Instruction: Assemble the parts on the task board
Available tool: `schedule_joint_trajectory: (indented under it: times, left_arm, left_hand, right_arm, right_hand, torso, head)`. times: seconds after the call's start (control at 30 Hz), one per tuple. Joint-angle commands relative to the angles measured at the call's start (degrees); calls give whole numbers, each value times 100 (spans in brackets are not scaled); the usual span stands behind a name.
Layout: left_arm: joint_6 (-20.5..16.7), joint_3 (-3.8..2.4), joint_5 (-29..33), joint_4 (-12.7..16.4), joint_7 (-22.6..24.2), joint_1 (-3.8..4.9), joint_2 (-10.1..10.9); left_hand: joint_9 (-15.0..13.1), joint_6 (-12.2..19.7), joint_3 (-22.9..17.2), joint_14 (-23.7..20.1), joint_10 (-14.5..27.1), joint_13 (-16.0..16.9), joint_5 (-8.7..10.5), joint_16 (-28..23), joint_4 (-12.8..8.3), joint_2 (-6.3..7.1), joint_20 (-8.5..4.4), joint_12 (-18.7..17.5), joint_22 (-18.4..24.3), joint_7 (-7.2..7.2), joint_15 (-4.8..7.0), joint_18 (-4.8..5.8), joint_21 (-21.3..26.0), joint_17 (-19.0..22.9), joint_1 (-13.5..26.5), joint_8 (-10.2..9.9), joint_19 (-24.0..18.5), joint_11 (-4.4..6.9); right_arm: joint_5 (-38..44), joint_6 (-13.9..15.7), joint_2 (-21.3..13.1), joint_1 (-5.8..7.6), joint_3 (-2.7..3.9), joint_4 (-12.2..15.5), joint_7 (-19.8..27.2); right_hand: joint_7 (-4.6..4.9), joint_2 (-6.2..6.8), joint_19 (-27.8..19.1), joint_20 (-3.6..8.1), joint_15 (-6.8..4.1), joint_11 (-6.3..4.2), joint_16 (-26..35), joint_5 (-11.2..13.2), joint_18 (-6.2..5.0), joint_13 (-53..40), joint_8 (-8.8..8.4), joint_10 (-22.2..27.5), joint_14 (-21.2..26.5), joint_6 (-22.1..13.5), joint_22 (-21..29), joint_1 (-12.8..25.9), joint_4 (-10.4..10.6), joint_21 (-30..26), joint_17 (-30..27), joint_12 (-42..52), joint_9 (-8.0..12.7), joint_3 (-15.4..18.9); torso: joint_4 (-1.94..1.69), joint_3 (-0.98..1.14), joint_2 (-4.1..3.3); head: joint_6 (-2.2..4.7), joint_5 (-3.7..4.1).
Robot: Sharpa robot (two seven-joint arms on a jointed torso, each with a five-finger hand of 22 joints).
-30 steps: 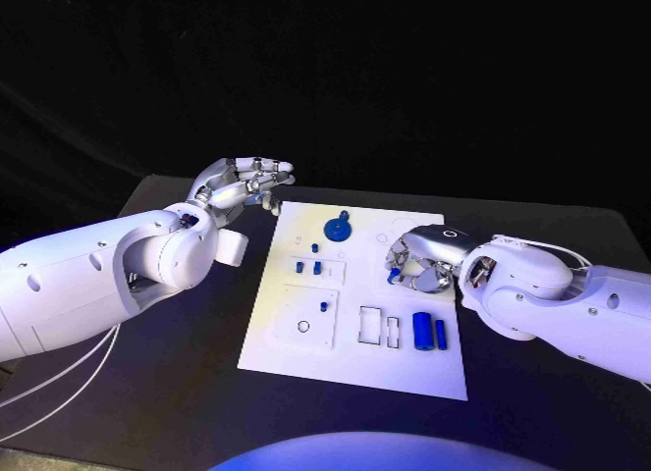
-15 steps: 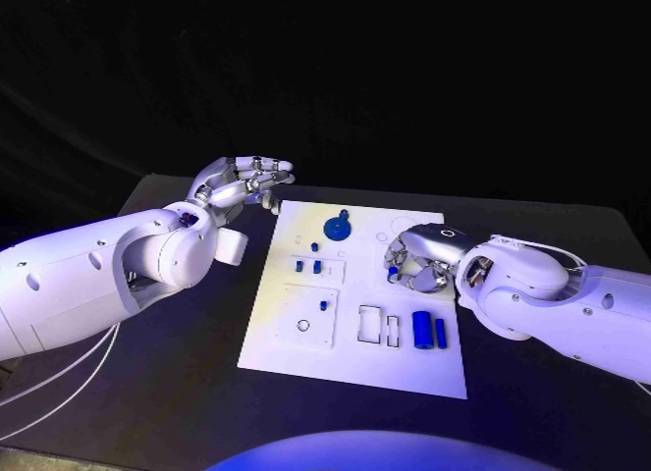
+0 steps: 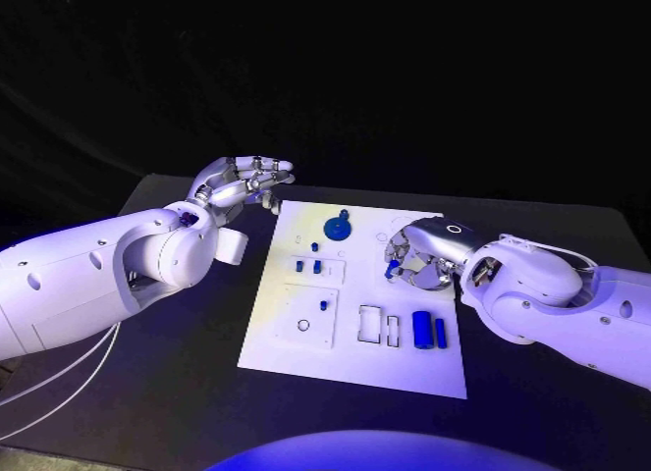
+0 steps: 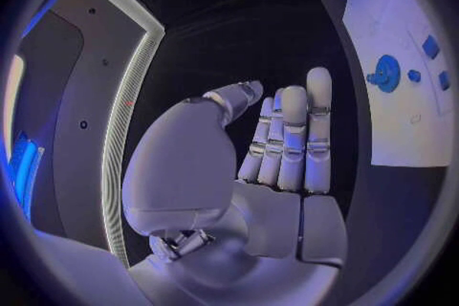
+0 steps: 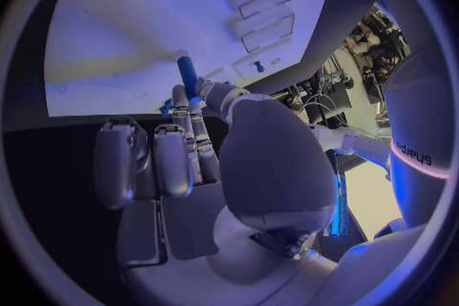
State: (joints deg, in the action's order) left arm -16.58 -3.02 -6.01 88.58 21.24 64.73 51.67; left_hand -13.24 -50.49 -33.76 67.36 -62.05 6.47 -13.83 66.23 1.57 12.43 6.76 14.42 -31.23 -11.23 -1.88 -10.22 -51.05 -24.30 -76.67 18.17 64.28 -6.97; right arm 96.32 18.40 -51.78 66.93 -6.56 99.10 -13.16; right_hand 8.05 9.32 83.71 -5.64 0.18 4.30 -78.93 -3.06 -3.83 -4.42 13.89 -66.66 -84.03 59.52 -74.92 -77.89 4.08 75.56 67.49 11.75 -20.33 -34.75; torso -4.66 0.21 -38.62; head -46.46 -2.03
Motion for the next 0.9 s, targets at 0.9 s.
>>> schedule_joint_trajectory:
  times: [0.9]
  left_arm:
    - [101,0,15,-19,22,0,-80]
  left_hand:
    - [6,50,14,-53,35,8,-22,-34,-18,-27,3,17,5,-5,-1,-35,39,7,-29,36,27,8]
  right_arm:
    - [-5,664,1089,-454,3,448,431]
  right_hand:
    - [-9,-17,69,13,-55,-10,-32,-44,73,-4,49,-99,-162,54,-904,40,-54,-22,-20,-58,-36,-119]
  torso:
    - [-13,-8,-9]
  head:
    - [-26,-152]
